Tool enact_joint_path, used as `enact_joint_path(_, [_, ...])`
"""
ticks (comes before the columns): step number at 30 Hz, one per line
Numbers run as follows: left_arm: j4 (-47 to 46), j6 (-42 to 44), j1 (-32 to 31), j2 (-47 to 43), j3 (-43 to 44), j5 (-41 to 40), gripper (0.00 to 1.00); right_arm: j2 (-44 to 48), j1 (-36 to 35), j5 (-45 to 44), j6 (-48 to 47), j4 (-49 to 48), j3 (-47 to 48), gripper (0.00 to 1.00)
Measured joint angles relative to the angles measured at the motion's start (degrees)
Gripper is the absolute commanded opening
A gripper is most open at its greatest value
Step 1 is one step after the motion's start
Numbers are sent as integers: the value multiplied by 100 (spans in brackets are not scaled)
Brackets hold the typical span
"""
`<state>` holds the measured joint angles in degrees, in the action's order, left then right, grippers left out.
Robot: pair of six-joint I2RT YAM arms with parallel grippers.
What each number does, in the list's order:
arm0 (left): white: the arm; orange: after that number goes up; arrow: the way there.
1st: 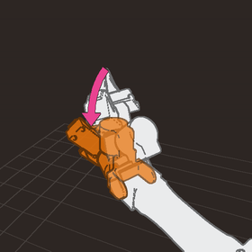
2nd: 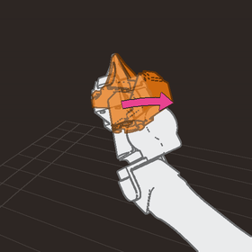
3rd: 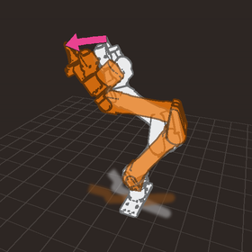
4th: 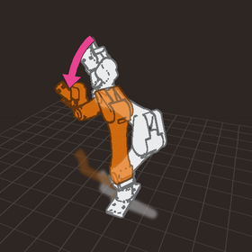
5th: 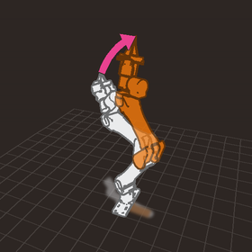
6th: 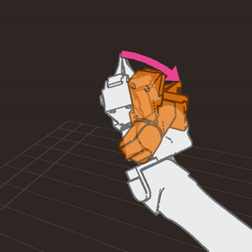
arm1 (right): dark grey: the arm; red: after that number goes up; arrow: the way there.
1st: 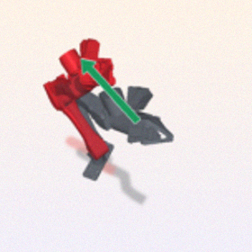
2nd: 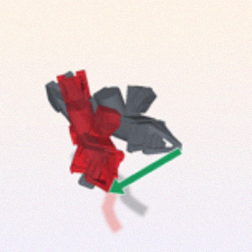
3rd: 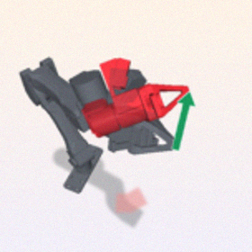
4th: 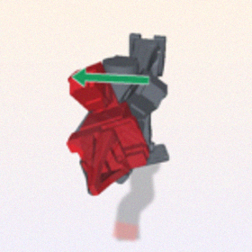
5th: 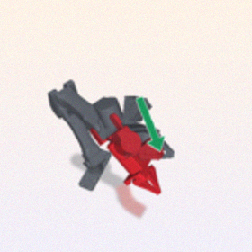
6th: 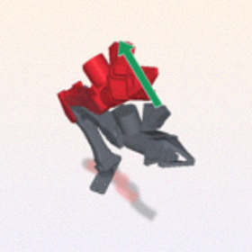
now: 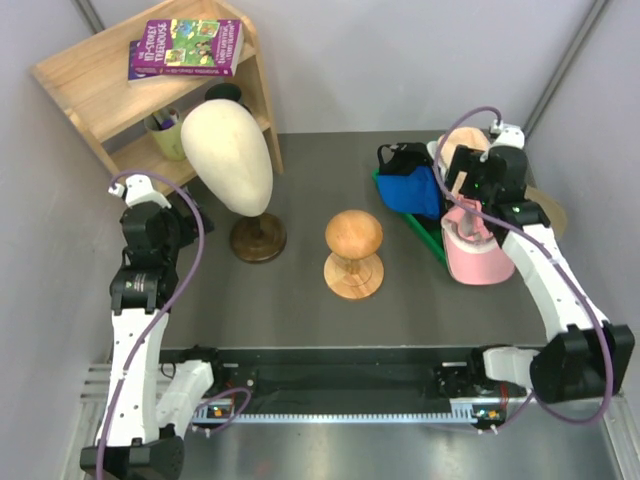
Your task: Stack the hats
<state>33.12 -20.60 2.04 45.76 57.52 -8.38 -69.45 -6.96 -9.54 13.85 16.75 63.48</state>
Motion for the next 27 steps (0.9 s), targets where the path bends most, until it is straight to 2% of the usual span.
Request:
enact_joint_path(4, [7, -7, 0, -83, 0, -116, 99, -737, 0, 9, 31, 44, 332, 92])
enact_joint_path(15, [50, -101, 0, 74, 13, -315, 99, -2704, 85, -120, -79, -114, 2048, 89])
enact_joint_path(22, [85, -205, 0, 50, 79, -487, 99, -3777, 87, -208, -181, -63, 2900, 82])
enact_joint_path(24, [105, -203, 0, 50, 116, -546, 99, -4009, 87, -262, -186, -22, 3077, 75])
enact_joint_path(27, [136, -199, 0, 50, 181, -632, 99, -4207, 87, -387, -210, 94, 3202, 43])
